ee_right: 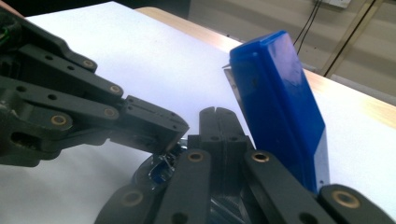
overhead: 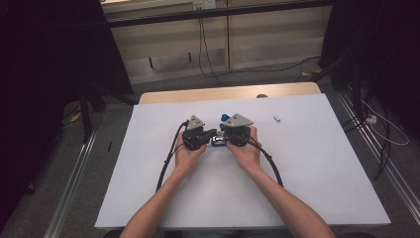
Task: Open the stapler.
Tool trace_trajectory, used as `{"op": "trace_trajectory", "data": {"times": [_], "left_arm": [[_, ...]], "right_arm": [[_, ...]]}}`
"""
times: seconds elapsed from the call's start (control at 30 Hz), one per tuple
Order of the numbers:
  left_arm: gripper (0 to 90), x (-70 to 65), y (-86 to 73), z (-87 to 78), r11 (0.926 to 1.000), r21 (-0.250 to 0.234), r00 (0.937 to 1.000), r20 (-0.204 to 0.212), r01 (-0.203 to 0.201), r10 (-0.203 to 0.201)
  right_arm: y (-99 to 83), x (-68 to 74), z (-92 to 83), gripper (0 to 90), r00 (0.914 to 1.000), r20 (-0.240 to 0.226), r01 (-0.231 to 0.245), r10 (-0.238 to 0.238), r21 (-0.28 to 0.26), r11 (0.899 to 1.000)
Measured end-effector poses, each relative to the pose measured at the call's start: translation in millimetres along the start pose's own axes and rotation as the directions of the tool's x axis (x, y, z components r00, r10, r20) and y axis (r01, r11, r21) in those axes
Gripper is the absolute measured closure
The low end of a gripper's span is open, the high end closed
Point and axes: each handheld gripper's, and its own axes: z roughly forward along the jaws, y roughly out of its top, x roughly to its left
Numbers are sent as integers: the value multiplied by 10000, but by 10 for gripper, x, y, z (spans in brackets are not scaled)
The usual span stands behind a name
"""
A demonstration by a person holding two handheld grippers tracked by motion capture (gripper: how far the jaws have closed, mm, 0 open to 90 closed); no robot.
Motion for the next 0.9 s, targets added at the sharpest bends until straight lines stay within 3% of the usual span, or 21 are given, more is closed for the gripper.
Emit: {"op": "trace_trajectory", "data": {"times": [0.57,0.67,0.9], "left_arm": [[900,-7,-9,0,9999,-3,9999,7,-120,120],[900,-8,-11,1,9999,-30,10000,-5,-98,98],[900,-9,-14,0,9999,-40,9999,-4,-112,112]], "right_arm": [[22,-112,-118,900,9996,267,-98,104,-240,9997],[34,-165,-154,900,9989,320,-322,334,-381,9988],[31,-172,-165,900,9992,355,-180,193,-372,9991]]}}
